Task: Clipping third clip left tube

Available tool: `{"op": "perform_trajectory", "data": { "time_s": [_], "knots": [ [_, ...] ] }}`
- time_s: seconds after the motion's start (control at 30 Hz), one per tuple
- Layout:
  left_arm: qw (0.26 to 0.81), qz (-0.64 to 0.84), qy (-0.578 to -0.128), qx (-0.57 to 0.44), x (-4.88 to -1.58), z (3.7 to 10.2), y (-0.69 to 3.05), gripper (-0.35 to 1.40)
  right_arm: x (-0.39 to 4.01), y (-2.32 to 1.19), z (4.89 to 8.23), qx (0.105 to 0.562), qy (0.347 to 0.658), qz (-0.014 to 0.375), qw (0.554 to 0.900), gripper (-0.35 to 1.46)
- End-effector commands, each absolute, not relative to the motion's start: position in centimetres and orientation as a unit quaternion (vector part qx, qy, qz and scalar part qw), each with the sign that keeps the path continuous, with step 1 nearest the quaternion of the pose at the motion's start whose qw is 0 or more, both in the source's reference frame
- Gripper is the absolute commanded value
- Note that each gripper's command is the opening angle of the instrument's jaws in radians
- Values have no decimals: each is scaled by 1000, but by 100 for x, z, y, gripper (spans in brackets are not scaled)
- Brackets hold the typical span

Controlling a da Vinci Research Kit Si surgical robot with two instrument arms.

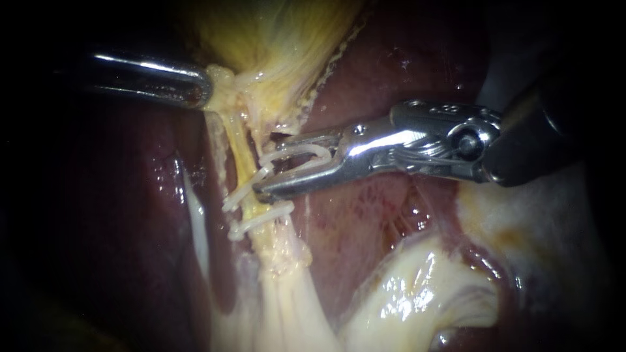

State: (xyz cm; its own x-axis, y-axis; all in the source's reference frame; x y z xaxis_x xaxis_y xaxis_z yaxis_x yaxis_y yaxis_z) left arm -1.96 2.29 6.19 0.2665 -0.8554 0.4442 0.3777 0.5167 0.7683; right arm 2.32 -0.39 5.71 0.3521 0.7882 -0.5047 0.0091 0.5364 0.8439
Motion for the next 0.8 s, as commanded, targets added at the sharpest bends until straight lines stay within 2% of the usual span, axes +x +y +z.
{"op": "perform_trajectory", "data": {
  "time_s": [0.03,0.27,0.53,0.8],
  "knots": [
    [749,-411,-444,269,-197,619,228,-35,235,-38,572,397,501,271,720,45],
    [749,-411,-444,270,-197,620,228,-35,246,-37,577,400,501,266,720,45],
    [749,-411,-445,270,-196,619,228,-35,228,-34,570,406,500,262,718,45],
    [749,-410,-445,270,-196,619,227,-35,210,-20,545,415,499,263,714,45]
  ]
}}
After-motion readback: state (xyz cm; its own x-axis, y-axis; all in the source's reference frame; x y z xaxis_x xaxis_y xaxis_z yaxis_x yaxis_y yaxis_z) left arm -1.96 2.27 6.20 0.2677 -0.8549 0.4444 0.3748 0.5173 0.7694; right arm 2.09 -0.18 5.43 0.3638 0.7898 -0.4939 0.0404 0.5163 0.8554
